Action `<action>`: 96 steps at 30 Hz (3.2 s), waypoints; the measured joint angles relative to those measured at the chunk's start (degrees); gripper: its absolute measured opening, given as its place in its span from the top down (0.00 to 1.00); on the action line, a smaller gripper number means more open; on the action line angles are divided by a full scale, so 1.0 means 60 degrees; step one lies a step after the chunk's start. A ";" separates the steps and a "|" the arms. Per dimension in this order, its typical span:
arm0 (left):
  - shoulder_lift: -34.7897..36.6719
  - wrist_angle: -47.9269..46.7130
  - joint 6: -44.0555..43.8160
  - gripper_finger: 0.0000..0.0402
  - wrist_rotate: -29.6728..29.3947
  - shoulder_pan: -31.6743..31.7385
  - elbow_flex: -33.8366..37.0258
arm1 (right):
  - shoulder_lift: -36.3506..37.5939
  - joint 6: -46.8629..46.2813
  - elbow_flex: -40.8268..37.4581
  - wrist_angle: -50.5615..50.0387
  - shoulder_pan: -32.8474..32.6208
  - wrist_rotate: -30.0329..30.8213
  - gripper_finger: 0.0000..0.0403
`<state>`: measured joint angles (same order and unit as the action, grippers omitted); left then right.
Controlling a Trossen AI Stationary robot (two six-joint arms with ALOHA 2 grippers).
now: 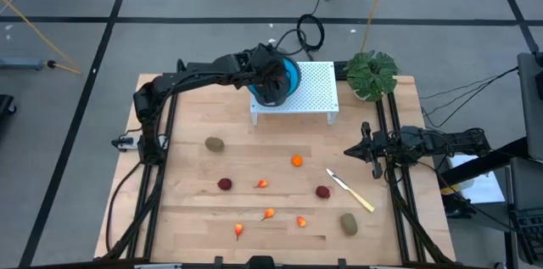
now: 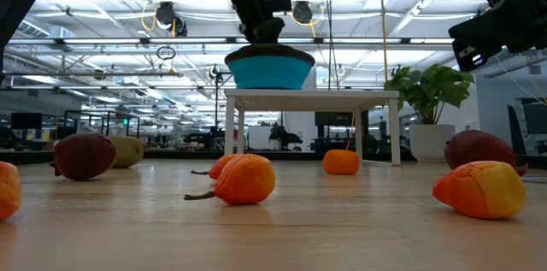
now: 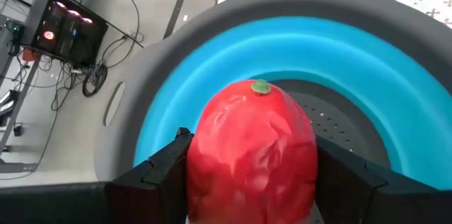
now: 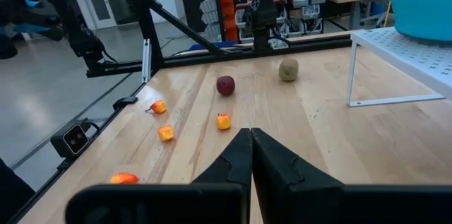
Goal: Pick & Place Fruit
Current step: Put the mango into the blue strainer bowl on the shelf, then put the kiwi into the blue strainer bowl on the shelf
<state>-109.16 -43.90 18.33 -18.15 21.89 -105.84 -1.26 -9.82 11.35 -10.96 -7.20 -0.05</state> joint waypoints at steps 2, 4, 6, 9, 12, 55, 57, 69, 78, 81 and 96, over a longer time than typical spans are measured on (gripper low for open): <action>0.0000 0.0000 -0.0004 0.43 0.0007 0.0000 0.0000 | 0.0000 0.0000 0.0000 0.0000 -0.0001 0.0000 1.00; 0.0000 0.0004 -0.0043 0.43 0.0011 0.0000 0.0000 | 0.0000 0.0000 0.0000 0.0000 -0.0003 0.0000 1.00; 0.0000 0.0000 -0.0080 0.43 0.0016 0.0000 0.0000 | 0.0000 0.0000 0.0000 0.0000 -0.0001 0.0000 1.00; 0.0000 0.0004 -0.0082 0.43 0.0018 0.0000 0.0000 | 0.0000 0.0000 0.0000 0.0000 -0.0003 -0.0003 1.00; 0.0000 0.0003 -0.0143 0.41 0.0040 0.0000 0.0000 | 0.0000 0.0000 0.0000 0.0000 -0.0003 -0.0004 1.00; 0.2078 -0.3182 -0.4769 0.58 -0.2671 -0.2791 -0.0106 | 0.0004 0.0004 0.0000 -0.0076 -0.0003 -0.0004 1.00; 0.2080 -0.3585 -0.5180 0.62 -0.2666 -0.2978 -0.0106 | 0.0001 0.0004 0.0000 -0.0076 -0.0003 -0.0007 1.00; 0.2080 -0.6265 -0.7929 0.85 -0.2492 -0.3872 -0.0106 | 0.0001 0.0004 0.0000 -0.0120 0.0000 -0.0007 1.00; 0.2080 -0.7280 -0.8637 0.99 -0.1584 -0.4110 -0.0106 | 0.0002 0.0004 0.0000 -0.0120 -0.0001 -0.0009 1.00; 0.2080 -0.7601 -0.8648 0.97 -0.1059 -0.4214 -0.0106 | 0.0003 0.0004 0.0000 -0.0141 0.0000 -0.0011 1.00; 0.2160 -0.7645 -0.8908 0.99 0.0309 -0.5382 0.1827 | 0.0000 0.0004 0.0000 -0.0222 -0.0001 -0.0011 1.00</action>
<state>-96.20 -89.77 -35.12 -16.30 -10.40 -94.88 -1.26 -9.80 11.35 -12.29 -7.21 -0.12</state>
